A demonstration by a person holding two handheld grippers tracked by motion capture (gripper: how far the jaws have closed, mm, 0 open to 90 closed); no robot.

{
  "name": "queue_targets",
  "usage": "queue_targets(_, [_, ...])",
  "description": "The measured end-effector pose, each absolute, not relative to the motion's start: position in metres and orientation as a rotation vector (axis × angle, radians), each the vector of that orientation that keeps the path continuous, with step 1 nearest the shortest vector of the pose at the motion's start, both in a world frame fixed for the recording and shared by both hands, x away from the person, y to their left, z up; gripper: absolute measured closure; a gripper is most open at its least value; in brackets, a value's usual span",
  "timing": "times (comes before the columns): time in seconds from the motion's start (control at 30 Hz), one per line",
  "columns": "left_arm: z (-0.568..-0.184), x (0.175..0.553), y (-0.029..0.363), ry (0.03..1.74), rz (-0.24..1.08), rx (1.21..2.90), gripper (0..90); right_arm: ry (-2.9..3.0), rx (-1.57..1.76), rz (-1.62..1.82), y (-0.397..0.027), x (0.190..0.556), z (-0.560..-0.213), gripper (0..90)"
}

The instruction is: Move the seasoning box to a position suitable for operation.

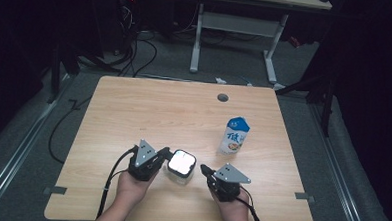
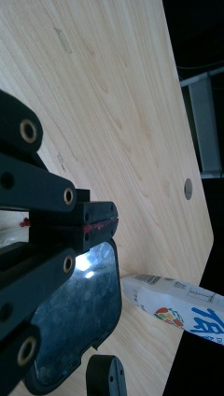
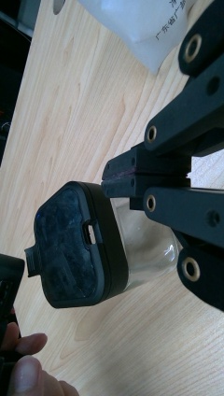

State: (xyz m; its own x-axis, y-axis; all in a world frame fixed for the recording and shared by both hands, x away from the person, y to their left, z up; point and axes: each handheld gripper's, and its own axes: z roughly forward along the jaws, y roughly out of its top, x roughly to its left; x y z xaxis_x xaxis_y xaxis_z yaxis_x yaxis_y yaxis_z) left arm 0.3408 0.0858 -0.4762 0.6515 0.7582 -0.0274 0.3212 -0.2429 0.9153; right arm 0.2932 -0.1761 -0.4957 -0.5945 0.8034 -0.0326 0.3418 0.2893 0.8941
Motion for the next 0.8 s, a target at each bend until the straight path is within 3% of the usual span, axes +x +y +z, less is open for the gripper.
queue_targets(0.8, [-0.4789, 0.3399, 0.0871, 0.849, 0.515, 1.812, 90.0, 2.074, 1.007, 1.269, -0.1745, 0.2932, -0.4939, 89.9])
